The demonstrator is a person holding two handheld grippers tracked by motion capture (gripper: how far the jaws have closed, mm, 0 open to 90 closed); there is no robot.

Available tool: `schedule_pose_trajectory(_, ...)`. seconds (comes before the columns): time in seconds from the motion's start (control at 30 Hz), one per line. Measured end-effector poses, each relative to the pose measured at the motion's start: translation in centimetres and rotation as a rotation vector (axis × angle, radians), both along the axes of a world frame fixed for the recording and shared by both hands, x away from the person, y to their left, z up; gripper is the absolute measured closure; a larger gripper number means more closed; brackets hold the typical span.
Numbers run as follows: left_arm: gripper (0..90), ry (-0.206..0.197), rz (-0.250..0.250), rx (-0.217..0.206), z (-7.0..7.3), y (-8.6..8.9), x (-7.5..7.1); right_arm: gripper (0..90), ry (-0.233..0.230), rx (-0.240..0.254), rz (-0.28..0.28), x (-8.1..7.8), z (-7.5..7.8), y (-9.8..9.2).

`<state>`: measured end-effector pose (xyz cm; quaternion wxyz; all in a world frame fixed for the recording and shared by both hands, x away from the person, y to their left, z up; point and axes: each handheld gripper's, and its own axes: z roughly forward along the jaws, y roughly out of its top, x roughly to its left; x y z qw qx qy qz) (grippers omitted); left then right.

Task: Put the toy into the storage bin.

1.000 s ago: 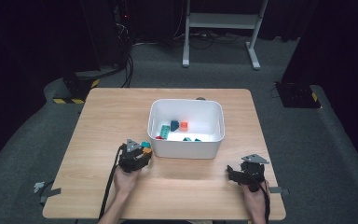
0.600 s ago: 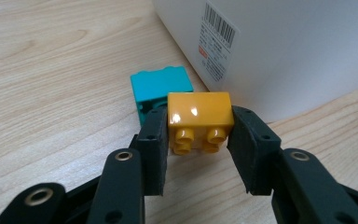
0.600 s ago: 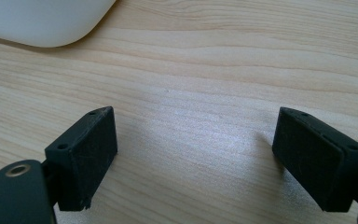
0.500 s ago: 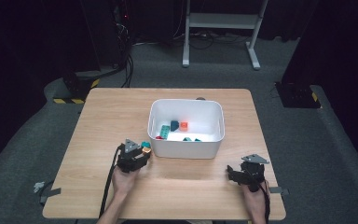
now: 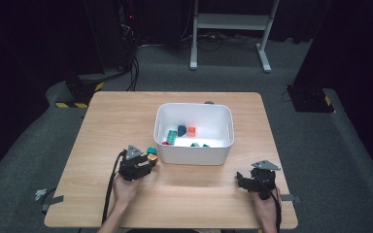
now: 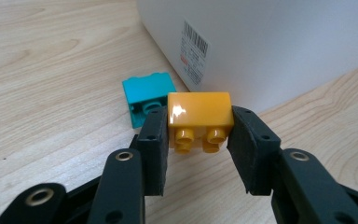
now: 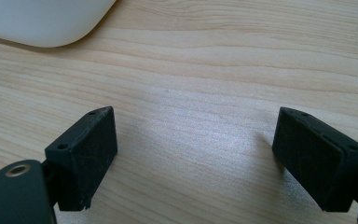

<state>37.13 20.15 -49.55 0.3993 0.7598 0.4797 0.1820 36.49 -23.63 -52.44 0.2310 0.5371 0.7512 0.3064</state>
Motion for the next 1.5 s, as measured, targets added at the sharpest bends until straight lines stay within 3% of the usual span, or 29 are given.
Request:
schedule_pose_trajectory(0.77,58.7,-0.029,-0.019,-0.036,2.9,1.9,-0.6,13.6,0.000,0.000,0.000,0.0,0.0,0.0)
schedule_pose_trajectory(1.0,58.7,-0.031,-0.010,-0.092,3.8,2.8,-0.3,13.6,0.000,0.000,0.000,0.0,0.0,0.0)
schedule_pose_trajectory(1.5,58.7,-0.071,-0.022,-0.085,6.5,3.2,-0.2,13.6,0.000,0.000,0.000,0.0,0.0,0.0)
